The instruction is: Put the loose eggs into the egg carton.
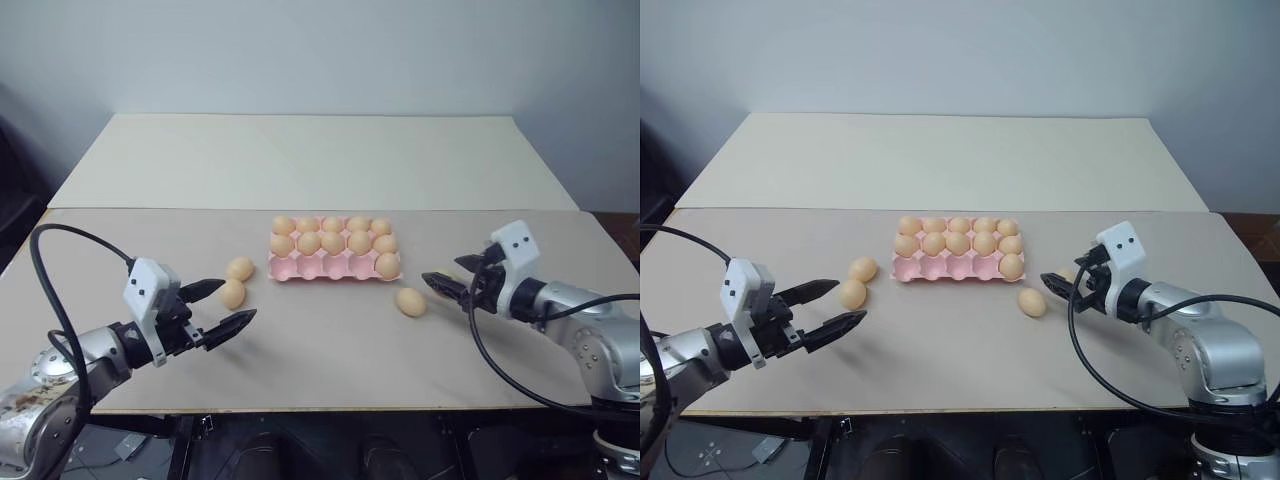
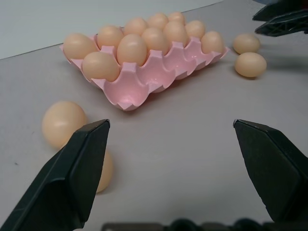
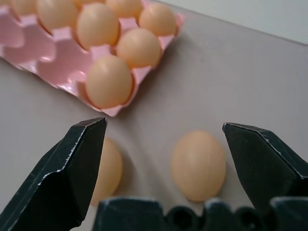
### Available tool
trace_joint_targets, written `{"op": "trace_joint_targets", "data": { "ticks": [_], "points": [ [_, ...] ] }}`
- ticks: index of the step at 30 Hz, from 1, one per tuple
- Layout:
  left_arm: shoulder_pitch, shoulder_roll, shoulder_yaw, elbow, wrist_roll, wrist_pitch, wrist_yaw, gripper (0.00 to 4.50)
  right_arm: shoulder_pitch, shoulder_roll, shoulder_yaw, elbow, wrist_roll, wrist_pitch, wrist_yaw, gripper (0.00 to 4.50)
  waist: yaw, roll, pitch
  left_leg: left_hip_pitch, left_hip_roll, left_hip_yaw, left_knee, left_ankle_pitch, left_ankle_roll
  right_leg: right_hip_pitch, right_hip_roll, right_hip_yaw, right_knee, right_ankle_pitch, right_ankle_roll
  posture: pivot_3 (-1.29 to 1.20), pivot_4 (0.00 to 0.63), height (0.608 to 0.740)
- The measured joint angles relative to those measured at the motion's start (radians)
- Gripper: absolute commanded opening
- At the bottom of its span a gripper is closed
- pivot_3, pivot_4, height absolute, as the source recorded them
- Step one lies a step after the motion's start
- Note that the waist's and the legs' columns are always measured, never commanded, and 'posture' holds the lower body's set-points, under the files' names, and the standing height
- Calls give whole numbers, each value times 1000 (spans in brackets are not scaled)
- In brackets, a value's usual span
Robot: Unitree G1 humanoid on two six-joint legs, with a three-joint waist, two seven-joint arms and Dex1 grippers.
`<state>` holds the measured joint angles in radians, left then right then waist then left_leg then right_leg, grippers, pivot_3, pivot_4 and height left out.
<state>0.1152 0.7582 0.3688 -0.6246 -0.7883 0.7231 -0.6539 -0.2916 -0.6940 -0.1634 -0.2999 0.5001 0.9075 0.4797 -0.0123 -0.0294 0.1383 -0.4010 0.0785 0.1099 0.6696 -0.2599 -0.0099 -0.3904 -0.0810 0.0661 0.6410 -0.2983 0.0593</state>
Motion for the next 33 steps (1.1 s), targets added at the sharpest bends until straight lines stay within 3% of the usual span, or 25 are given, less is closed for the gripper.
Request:
{"op": "trace_joint_targets", "data": {
  "ticks": [5, 30, 33],
  "points": [
    [-2, -4, -1, -9, -2, 0, 12, 4484, -52, 35, 4, 72, -57, -2, -59, 4500, 0, 0, 0, 0, 0, 0, 0, 0, 0, 0, 0, 0, 0, 0, 0, 0, 150, 740],
    [0, -18, 5, -29, -3, 0, 69, 4484, -72, 76, 71, 136, -98, 44, -51, 4500, 0, 0, 0, 0, 0, 0, 0, 0, 0, 0, 0, 0, 0, 0, 0, 0, 150, 740],
    [-4, -18, 6, -29, -3, 0, 74, 4500, -58, 76, 71, 147, -107, 44, -53, 3864, 0, 0, 0, 0, 0, 0, 0, 0, 0, 0, 0, 0, 0, 0, 0, 0, 150, 740]
  ]
}}
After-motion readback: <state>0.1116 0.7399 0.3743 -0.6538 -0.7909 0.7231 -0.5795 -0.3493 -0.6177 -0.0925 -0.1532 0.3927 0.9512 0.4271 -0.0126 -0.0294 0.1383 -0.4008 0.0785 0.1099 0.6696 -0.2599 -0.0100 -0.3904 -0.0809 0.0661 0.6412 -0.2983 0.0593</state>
